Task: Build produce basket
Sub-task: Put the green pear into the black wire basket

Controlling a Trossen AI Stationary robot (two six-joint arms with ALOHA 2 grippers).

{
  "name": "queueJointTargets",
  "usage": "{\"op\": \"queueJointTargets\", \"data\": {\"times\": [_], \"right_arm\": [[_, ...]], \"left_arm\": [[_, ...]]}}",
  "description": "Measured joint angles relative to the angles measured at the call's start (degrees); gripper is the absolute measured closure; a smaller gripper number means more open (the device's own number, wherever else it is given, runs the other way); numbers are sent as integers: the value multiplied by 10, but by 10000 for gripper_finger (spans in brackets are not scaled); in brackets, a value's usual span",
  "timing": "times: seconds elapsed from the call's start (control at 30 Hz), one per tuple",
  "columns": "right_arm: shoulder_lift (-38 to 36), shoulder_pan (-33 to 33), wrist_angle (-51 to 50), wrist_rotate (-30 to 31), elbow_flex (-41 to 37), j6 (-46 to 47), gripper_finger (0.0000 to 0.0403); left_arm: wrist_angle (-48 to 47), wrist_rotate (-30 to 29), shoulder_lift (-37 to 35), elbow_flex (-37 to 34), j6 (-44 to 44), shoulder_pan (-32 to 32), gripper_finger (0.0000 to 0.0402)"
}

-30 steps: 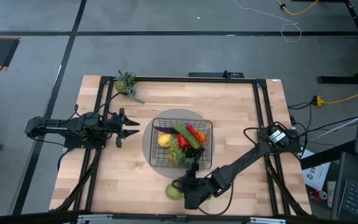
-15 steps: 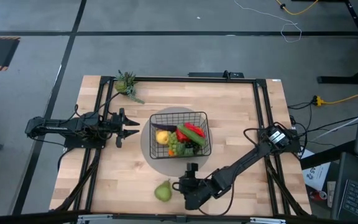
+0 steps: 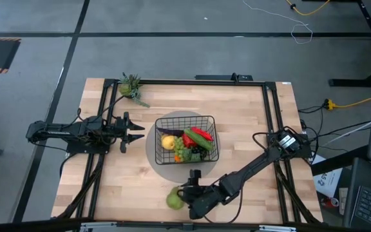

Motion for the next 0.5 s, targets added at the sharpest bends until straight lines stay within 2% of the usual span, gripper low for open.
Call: {"op": "queueJointTargets", "data": {"times": [0.2, 0.37, 0.5], "right_arm": [[0, 8, 67, -47, 0, -70, 171], [0, 23, 134, -39, 1, -168, 171], [0, 23, 153, -66, 1, -176, 171]], "left_arm": [[0, 0, 0, 0, 0, 0, 250], [0, 0, 0, 0, 0, 0, 250], [0, 0, 0, 0, 0, 0, 250]]}}
